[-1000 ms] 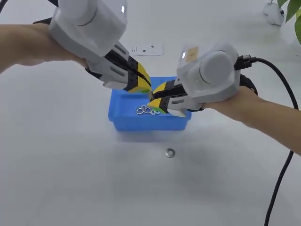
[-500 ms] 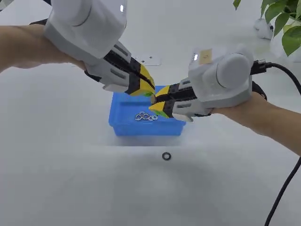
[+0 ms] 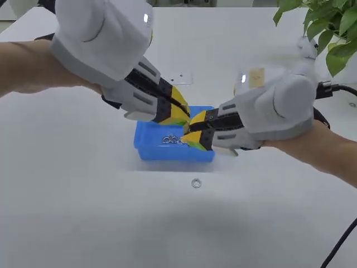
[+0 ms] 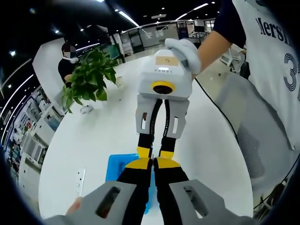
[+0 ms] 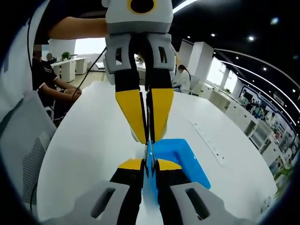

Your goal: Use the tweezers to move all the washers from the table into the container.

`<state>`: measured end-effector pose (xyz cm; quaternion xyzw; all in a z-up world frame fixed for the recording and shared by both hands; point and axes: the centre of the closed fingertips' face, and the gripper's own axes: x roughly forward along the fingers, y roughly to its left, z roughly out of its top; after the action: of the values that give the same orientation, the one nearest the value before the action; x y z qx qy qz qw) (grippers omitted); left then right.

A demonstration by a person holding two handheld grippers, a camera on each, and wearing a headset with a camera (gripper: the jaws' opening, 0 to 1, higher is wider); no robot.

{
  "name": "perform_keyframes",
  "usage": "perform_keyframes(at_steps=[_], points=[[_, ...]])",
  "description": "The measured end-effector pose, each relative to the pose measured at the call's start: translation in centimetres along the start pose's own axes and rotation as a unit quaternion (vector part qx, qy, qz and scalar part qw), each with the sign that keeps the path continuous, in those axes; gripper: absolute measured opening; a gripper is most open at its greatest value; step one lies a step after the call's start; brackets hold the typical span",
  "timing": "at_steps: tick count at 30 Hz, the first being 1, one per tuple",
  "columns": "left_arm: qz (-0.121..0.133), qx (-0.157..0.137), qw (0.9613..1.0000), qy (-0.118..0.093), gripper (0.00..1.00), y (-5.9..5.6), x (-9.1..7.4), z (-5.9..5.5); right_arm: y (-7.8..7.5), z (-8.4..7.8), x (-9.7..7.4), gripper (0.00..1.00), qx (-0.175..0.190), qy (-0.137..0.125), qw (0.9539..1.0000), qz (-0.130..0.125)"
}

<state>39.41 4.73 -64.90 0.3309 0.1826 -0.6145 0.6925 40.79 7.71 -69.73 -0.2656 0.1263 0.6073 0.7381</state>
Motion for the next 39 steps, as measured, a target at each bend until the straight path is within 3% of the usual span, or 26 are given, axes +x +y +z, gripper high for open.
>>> perform_keyframes(at_steps=[9,20,24,33,39], points=[[-0.013,-0.011,0.9999,-0.004,0.06,-2.4,0.9,0.0,2.4,-1.1,-0.4,0.11,0.008,0.007,0.9999,0.013],[-0.020,-0.037,0.9989,-0.021,0.06,-3.8,2.2,-0.5,4.1,-2.7,-0.7,0.11,0.017,0.018,0.9995,0.018],[-0.021,-0.054,0.9979,-0.028,0.06,-4.2,2.3,-0.7,4.6,-3.2,-0.7,0.11,0.018,0.022,0.9994,0.022],[-0.021,-0.051,0.9984,-0.013,0.06,-4.4,3.0,-1.4,5.0,-3.8,0.0,0.11,0.024,0.023,0.9992,0.022],[-0.018,-0.054,0.9984,-0.006,0.06,-3.5,3.4,-2.1,4.2,-4.4,0.4,0.11,0.049,0.015,0.9986,0.015]])
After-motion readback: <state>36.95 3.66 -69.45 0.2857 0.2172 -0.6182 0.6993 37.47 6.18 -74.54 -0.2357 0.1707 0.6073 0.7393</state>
